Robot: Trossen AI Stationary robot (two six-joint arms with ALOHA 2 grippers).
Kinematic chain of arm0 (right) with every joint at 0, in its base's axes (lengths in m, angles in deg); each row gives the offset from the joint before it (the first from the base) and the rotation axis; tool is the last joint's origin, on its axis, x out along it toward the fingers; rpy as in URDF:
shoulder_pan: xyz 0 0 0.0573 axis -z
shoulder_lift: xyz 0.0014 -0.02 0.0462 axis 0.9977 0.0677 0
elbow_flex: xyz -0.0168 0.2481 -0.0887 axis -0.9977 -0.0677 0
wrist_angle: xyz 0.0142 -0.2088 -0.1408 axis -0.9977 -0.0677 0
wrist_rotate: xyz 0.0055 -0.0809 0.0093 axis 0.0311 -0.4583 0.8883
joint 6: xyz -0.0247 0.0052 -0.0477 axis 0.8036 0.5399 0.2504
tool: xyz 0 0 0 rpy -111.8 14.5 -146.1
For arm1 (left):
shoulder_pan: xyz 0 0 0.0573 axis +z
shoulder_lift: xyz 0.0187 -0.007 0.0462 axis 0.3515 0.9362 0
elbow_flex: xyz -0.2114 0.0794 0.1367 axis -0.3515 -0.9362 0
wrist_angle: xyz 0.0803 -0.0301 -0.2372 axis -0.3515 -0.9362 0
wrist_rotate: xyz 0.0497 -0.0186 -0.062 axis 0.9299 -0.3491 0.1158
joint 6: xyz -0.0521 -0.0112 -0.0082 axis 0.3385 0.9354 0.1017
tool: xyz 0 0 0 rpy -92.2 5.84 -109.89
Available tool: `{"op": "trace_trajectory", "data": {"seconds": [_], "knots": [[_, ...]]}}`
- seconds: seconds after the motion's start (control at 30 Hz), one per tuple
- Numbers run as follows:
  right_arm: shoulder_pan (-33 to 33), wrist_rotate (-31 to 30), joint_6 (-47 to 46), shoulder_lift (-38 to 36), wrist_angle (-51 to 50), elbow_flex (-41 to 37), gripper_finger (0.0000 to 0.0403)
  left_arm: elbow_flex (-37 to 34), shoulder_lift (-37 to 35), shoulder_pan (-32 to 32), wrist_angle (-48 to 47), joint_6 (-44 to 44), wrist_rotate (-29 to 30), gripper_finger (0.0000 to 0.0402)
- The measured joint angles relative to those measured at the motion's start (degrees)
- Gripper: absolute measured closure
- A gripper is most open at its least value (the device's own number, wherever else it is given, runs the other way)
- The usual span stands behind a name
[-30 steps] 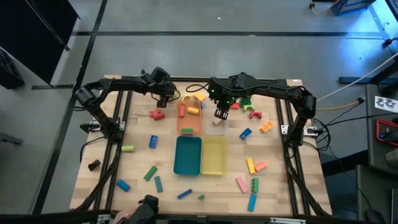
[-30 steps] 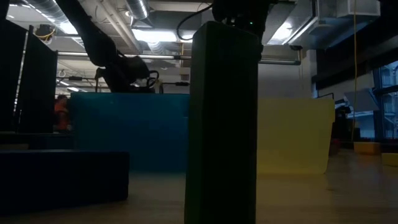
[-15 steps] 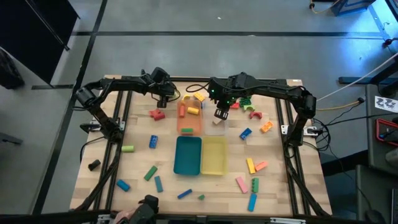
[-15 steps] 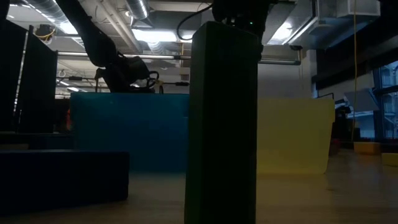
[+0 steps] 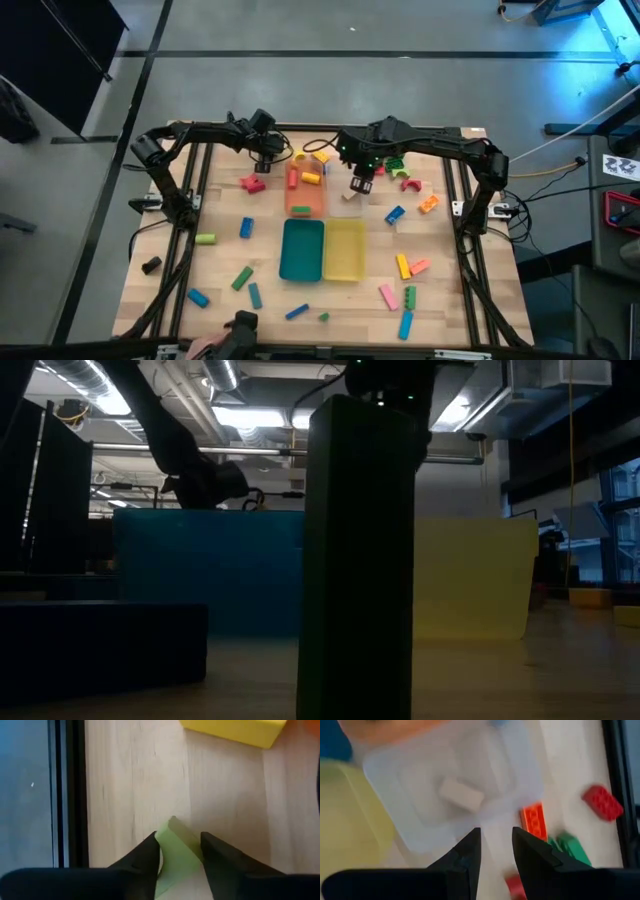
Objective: Sort blocks by size
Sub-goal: Put the left light green arch block into the transparent bin
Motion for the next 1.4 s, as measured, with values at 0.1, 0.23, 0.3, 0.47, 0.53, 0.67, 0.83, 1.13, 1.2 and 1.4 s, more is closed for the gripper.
{"op": "trace_trajectory", "data": {"seconds": [0.1, 0.23, 0.3, 0.47, 0.53, 0.67, 0.83, 1.13, 1.2, 1.4], "knots": [[0.0, -0.6, 0.7, -0.4, -4.5, 0.0, 0.0292, 0.1, 0.0, 0.0, 0.1, 0.1, 0.0, 0.0318], [0.0, -4.1, 0.7, -0.8, -9.4, 0.0, 0.0292, 0.1, -0.3, -0.3, 0.1, 1.7, 0.6, 0.0318], [0.0, -5.4, 0.8, -1.0, -11.0, 0.0, 0.0292, 1.0, -0.7, -0.3, -1.3, 5.3, 0.7, 0.0318], [0.0, -7.0, 0.8, -3.4, -12.9, -0.1, 0.0292, 6.6, -2.7, -0.3, -7.9, 12.8, 0.7, 0.0318], [0.0, -7.1, 0.4, -5.1, -12.4, -1.0, 0.0292, 9.2, -3.6, -0.4, -10.9, 14.4, 0.5, 0.0318], [0.4, -8.7, -2.1, -9.9, -8.3, -6.3, 0.0292, 13.5, -6.0, -1.2, -11.5, 20.0, -4.5, 0.0318], [1.3, -10.0, -6.8, -16.3, -4.0, -16.9, 0.0292, 16.5, -6.5, -5.1, -9.2, 30.9, -18.1, 0.0317], [1.9, -9.4, -9.0, -20.4, 4.0, -31.8, 0.0292, 16.2, -5.5, -20.5, 0.7, 41.7, -29.8, 0.0315], [1.9, -9.4, -9.0, -20.4, 5.9, -33.7, 0.0292, 16.2, -4.8, -23.7, 3.6, 41.6, -29.2, 0.0315], [1.9, -9.4, -8.9, -20.4, 8.9, -36.4, 0.0292, 16.2, -0.4, -31.1, 12.1, 39.4, -20.7, 0.0314]]}}
